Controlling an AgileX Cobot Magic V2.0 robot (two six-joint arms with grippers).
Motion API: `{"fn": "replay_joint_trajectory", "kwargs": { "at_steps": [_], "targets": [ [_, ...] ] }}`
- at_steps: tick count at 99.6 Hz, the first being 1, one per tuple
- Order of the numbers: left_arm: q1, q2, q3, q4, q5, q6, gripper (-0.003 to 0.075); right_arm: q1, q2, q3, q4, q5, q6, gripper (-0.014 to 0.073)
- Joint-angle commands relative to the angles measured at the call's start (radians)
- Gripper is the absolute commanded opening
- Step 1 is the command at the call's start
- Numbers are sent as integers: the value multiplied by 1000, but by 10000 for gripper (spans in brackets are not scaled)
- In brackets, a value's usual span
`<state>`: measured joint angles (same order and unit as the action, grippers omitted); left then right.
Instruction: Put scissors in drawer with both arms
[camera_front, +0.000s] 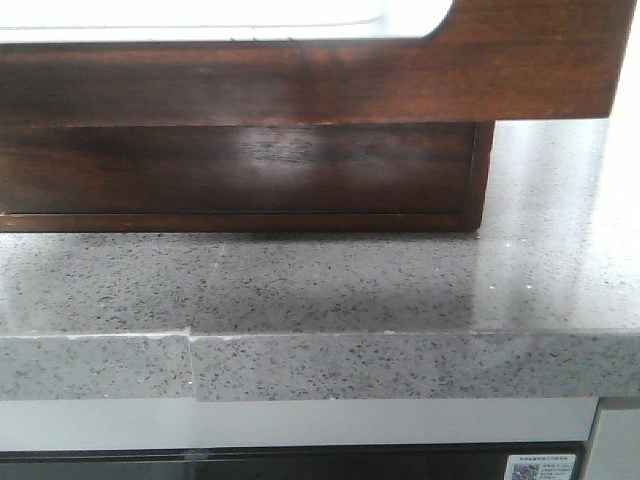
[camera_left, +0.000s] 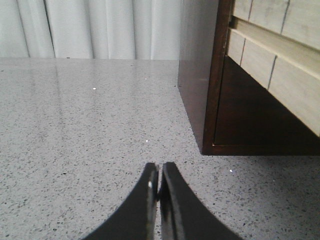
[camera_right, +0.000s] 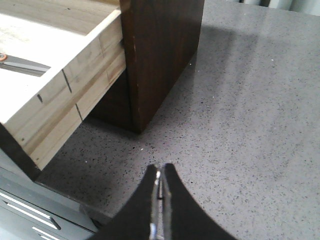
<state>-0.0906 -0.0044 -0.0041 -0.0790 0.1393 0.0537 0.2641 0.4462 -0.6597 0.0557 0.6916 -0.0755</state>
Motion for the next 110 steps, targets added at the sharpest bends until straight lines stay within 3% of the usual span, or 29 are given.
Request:
{"fn": "replay_joint_trajectory", "kwargs": {
  "at_steps": [1,14,24,44,64,81,110],
  "targets": [
    [2,-32,35,-7,-88,-12,-20,-8,8,-23,-10,-74,-2,-69],
    [2,-32,35,-7,-88,-12,-20,-8,0,-9,-10,-90,-2,-69],
    [2,-32,35,-7,-88,-12,-20,-48,-55,55,-37,-186,-4,-69],
    [2,-32,35,-7,-88,-12,-20,-165,-249,335,-36,-439,-4,-69],
    [2,-32,35,-7,-88,-12,-20,-218,-410,587,-13,-636,-4,-69],
    [2,-32,35,-7,-88,-12,-20,-240,-478,689,16,-680,-4,-69],
    [2,-30,35,-7,-88,-12,-20,-240,-478,686,16,-670,-4,-69]
  ]
}}
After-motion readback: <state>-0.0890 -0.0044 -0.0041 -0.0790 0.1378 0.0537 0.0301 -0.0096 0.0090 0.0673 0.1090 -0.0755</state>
